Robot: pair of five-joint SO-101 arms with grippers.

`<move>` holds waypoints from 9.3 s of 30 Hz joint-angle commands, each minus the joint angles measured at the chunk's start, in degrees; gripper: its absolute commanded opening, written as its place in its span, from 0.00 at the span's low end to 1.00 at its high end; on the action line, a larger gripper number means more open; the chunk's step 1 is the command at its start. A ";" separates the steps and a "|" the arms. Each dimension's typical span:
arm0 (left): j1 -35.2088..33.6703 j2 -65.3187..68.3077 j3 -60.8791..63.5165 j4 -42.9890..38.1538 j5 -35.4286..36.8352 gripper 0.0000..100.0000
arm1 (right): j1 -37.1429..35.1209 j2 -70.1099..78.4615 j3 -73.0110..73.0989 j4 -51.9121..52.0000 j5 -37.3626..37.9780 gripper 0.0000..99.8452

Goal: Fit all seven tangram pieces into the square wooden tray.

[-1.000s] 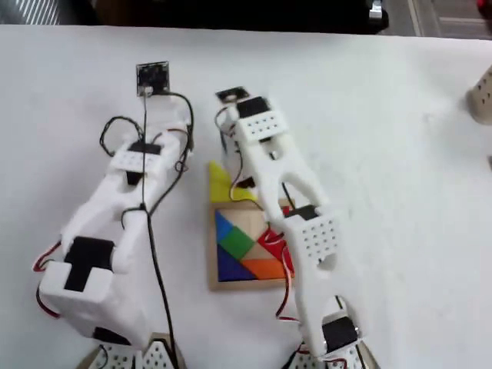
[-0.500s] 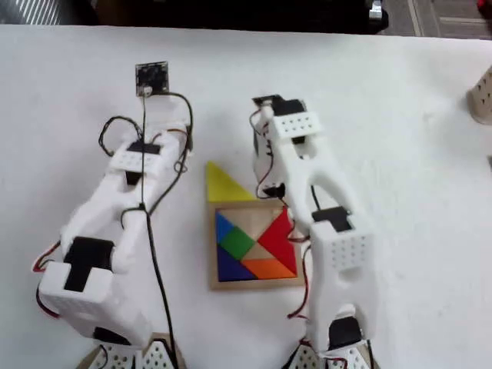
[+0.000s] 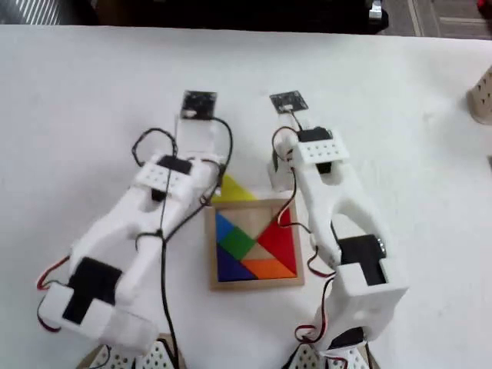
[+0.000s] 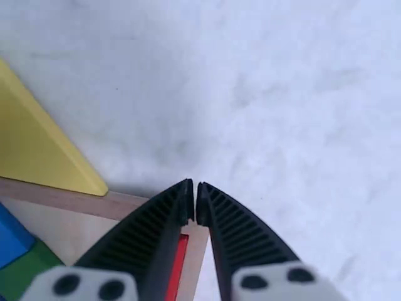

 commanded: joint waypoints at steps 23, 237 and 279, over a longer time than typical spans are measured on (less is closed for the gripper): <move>1.10 7.16 -8.00 8.62 5.27 0.02 | 5.67 8.48 -12.75 3.91 -0.97 0.02; -22.64 52.09 -80.62 63.12 -49.41 0.02 | 6.11 12.44 -17.67 4.70 1.14 0.02; -18.68 22.29 -31.30 12.48 -25.67 0.02 | 6.02 12.88 -18.20 4.97 1.85 0.02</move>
